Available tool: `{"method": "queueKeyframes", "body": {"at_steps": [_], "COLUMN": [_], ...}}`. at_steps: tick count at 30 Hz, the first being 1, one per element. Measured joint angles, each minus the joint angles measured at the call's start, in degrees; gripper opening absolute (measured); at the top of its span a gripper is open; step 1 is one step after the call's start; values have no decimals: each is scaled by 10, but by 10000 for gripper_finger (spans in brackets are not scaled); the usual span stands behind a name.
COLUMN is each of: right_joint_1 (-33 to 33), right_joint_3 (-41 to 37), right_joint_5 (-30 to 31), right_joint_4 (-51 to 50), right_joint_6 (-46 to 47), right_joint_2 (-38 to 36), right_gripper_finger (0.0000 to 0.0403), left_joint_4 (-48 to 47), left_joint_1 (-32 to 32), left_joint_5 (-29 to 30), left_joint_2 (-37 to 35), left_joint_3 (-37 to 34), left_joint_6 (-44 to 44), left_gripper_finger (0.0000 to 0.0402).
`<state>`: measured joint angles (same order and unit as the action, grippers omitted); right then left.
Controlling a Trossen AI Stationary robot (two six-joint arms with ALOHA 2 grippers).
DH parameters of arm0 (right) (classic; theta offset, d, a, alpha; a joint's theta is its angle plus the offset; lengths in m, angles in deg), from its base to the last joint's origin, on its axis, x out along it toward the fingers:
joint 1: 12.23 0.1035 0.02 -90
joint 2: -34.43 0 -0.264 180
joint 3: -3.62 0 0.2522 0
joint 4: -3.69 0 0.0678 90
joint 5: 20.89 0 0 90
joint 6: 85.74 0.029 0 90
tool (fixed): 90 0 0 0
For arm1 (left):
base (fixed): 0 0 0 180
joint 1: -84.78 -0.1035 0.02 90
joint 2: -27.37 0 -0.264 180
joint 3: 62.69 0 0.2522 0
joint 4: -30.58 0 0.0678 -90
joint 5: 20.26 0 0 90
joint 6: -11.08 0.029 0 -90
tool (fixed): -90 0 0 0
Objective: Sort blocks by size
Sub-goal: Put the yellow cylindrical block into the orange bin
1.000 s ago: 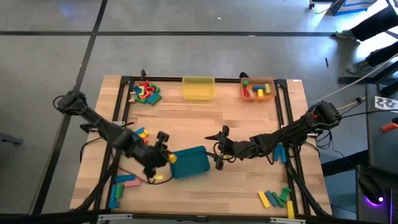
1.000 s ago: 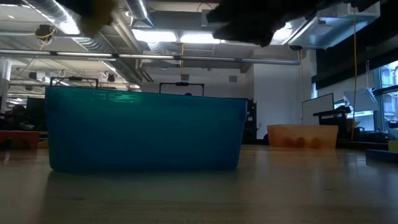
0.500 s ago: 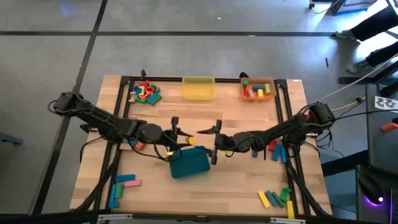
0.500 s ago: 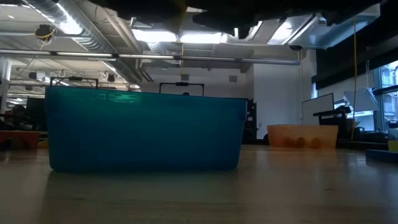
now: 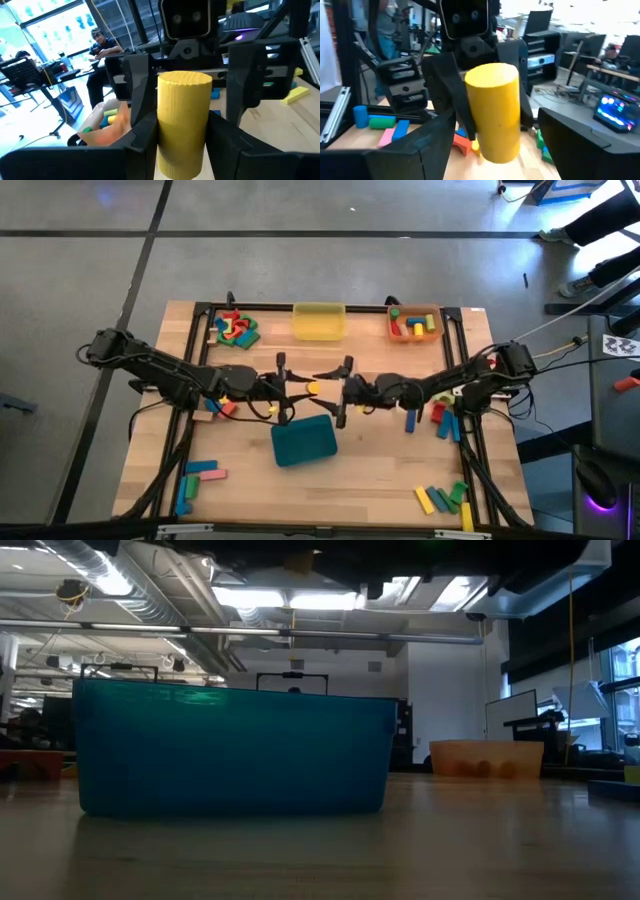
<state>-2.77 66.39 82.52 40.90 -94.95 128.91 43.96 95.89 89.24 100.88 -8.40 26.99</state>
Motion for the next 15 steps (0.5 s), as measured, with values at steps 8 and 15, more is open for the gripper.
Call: {"method": "queueKeyframes", "body": {"at_steps": [8,15], "right_joint_1": [-2,-12], "right_joint_3": [16,46], "right_joint_5": [-10,-30], "right_joint_4": [3,-39], "right_joint_6": [-23,-40], "right_joint_2": [-4,-4], "right_gripper_finger": [284,273], "left_joint_4": [-7,-6], "left_joint_1": [0,-1], "left_joint_5": [0,0], "left_joint_2": [0,0], "left_joint_3": [0,0], "left_joint_6": [-4,-3], "left_gripper_finger": [113,113]}}
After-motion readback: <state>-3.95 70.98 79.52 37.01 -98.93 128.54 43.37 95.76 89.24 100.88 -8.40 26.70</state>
